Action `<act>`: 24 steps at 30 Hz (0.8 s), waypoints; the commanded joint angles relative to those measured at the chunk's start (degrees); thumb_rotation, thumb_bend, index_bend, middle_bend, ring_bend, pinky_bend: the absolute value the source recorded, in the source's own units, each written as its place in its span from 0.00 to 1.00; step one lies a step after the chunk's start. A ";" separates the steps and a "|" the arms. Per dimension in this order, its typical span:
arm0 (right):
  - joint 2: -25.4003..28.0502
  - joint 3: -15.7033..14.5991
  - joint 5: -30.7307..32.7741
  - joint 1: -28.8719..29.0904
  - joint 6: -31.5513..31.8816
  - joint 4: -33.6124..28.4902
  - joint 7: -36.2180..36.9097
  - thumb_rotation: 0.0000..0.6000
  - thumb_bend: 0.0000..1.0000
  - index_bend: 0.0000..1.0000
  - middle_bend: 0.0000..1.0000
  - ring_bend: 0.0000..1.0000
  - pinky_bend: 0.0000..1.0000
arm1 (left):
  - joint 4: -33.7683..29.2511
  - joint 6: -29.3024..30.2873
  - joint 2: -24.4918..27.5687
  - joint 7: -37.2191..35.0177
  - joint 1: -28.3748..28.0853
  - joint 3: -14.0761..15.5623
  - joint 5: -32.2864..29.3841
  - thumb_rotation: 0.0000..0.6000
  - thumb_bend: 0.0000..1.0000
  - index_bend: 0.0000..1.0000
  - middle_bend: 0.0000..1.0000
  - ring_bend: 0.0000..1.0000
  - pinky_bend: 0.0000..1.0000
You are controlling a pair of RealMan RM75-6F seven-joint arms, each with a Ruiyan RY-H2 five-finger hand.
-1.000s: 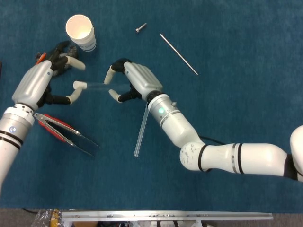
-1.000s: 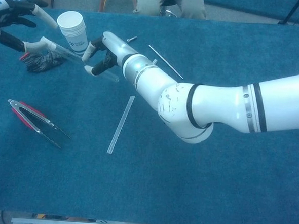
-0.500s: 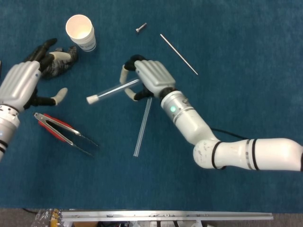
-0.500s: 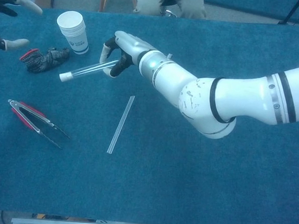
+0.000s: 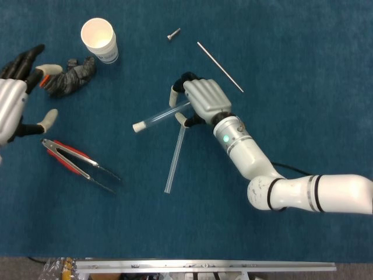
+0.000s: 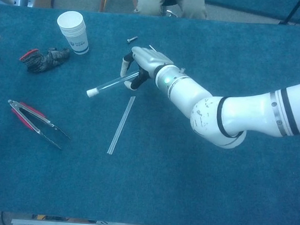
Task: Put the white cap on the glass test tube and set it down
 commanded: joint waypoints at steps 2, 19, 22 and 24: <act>-2.40 -1.75 -4.23 -0.45 0.04 3.50 0.18 1.00 0.33 0.69 0.32 0.13 0.25 | 0.25 0.30 0.26 -0.33 0.32 0.04 0.19 1.00 0.34 0.21 0.00 0.00 0.02; -6.81 -4.78 -16.43 -2.66 -0.63 11.93 -1.79 1.00 0.33 0.42 0.22 0.09 0.19 | 1.81 1.00 -0.08 -2.85 1.84 0.63 1.35 1.00 0.34 0.21 0.00 0.00 0.02; -5.96 -4.55 -16.57 -3.09 -0.68 11.07 -2.99 1.00 0.34 0.33 0.19 0.06 0.18 | 1.83 0.91 -0.14 -2.84 1.86 0.67 1.53 1.00 0.34 0.21 0.00 0.00 0.02; -5.35 -4.28 -16.42 -3.44 -0.61 10.41 -3.55 1.00 0.34 0.27 0.17 0.05 0.17 | 1.79 0.98 -0.18 -2.69 1.87 0.65 1.66 1.00 0.34 0.21 0.00 0.00 0.02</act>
